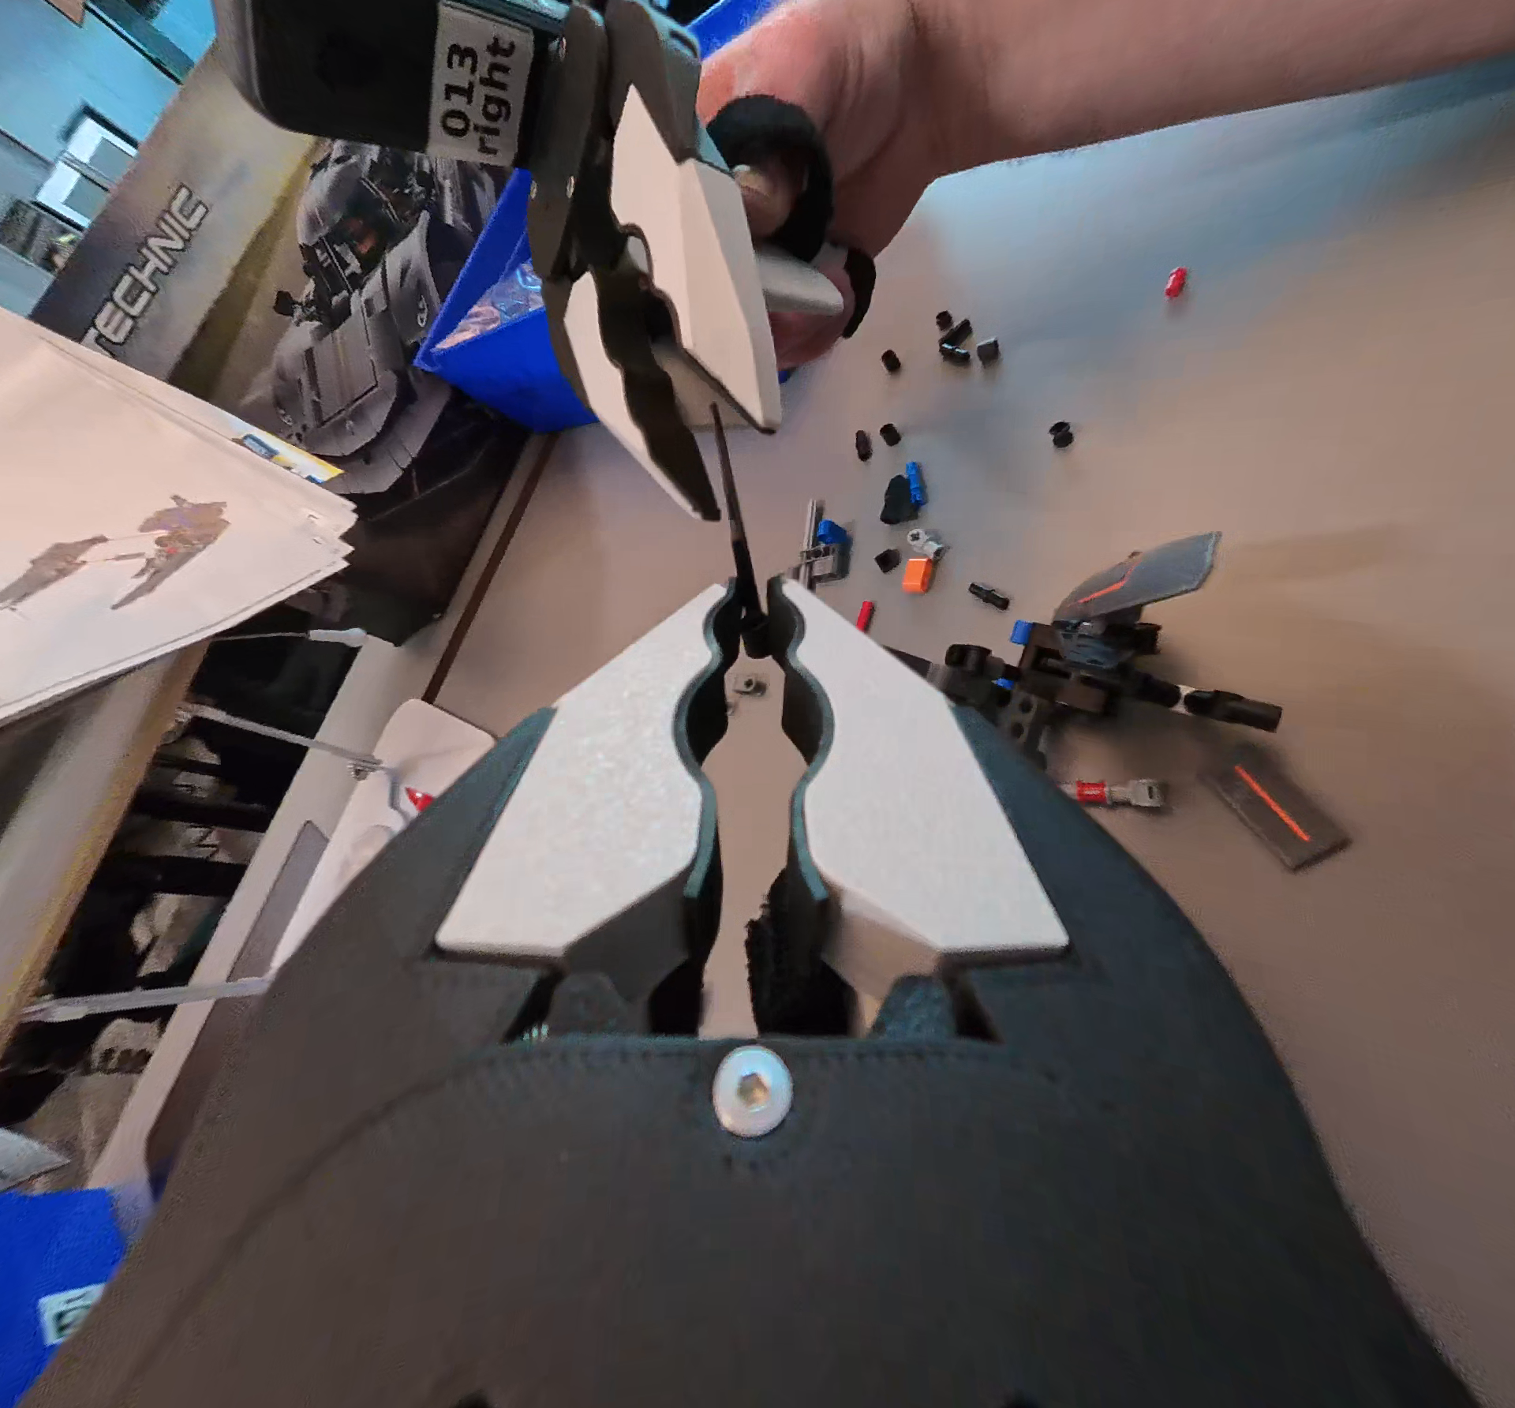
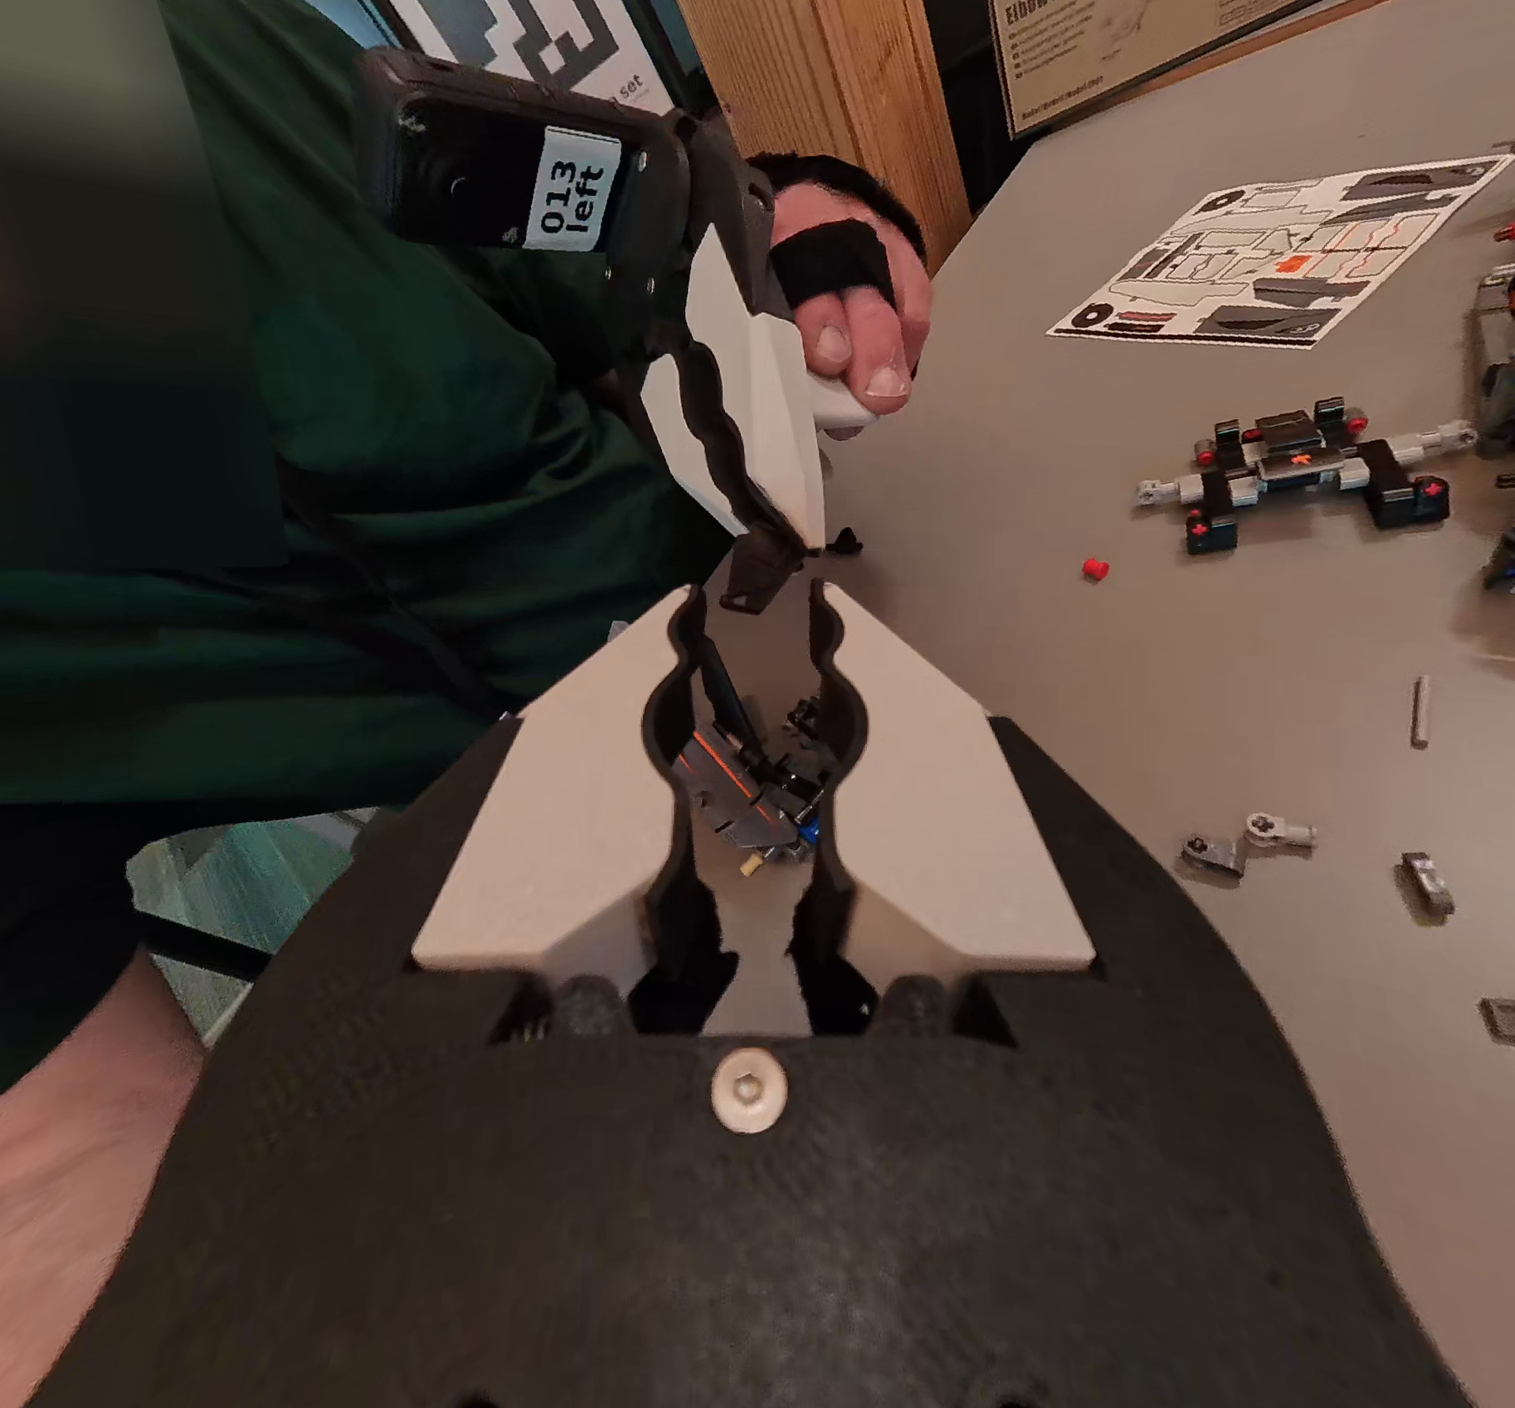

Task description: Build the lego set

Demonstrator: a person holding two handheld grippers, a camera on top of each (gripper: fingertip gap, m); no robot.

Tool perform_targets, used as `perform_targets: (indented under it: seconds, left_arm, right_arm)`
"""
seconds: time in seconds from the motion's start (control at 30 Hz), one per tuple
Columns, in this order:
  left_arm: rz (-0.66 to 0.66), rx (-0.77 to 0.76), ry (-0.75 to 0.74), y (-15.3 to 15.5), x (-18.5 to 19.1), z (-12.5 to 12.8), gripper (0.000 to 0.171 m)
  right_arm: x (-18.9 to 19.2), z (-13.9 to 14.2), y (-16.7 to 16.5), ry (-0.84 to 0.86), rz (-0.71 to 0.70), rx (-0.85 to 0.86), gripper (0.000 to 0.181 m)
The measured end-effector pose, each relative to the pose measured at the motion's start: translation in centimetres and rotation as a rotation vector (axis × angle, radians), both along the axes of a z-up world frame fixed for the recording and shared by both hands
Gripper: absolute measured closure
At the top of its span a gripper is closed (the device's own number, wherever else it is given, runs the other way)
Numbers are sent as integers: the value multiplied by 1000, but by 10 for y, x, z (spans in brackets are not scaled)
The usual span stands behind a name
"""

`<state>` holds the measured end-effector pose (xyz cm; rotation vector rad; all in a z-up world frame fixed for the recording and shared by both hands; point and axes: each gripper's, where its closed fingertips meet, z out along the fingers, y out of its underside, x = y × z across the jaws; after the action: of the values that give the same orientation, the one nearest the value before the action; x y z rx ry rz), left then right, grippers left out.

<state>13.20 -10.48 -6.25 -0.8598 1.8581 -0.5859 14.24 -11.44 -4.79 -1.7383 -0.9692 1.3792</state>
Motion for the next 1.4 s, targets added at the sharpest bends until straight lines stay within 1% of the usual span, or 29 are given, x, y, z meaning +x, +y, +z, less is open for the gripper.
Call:
perform_targets:
  seconds: [0.1,0.17,0.23,0.3,0.4,0.43,0.5,0.57,0.67,0.77,0.83,0.93,1.0,1.03,1.13,1.23,1.33,1.4]
  left_arm:
    - [4,24,-20,0,1,3,168]
    - [10,60,-23,2,1,4,167]
    - [12,117,-38,2,1,6,167]
    - [10,148,-46,1,1,7,167]
    - [36,276,-25,7,2,4,167]
    - [39,287,-23,7,3,4,168]
    - [36,293,-16,7,4,3,170]
    - [33,282,-9,8,5,4,170]
    - [27,250,-12,10,5,5,170]
    - [20,205,-18,9,7,6,170]
    - [7,186,-21,10,7,6,170]
    - [-28,119,-39,7,7,8,168]
    - [-61,22,-37,6,5,9,158]
    - [-75,-22,-25,7,3,8,151]
    - [-143,-196,77,9,-9,-7,143]
    - [-202,-389,173,11,-16,-25,138]
    - [-252,-504,200,15,-17,-33,138]
    - [-309,-585,266,11,-21,-42,137]
  right_arm:
    - [-1,-1,0,-23,-3,27,160]
    - [-1,4,-1,-1,0,24,161]
    - [-1,6,-2,13,4,16,162]
    - [-2,4,-2,11,7,-5,158]
    - [-4,6,-1,12,7,-19,155]
    - [-5,4,0,-18,-4,-3,159]
    - [-7,4,2,-52,-26,35,165]
    - [-8,6,2,-76,-35,77,175]
    - [-6,8,3,-111,-64,118,180]
    - [-4,12,6,-140,-95,186,181]
    - [-5,12,4,-173,-96,197,181]
    - [-3,15,6,-226,-126,214,181]
    - [1,16,6,-249,-150,206,181]
    - [4,17,6,-271,-173,208,181]
    - [10,19,-2,-309,-233,199,181]
    - [17,10,-12,-325,-307,155,181]
    - [23,-5,-23,-326,-382,69,181]
    - [27,-19,-29,-361,-440,12,181]
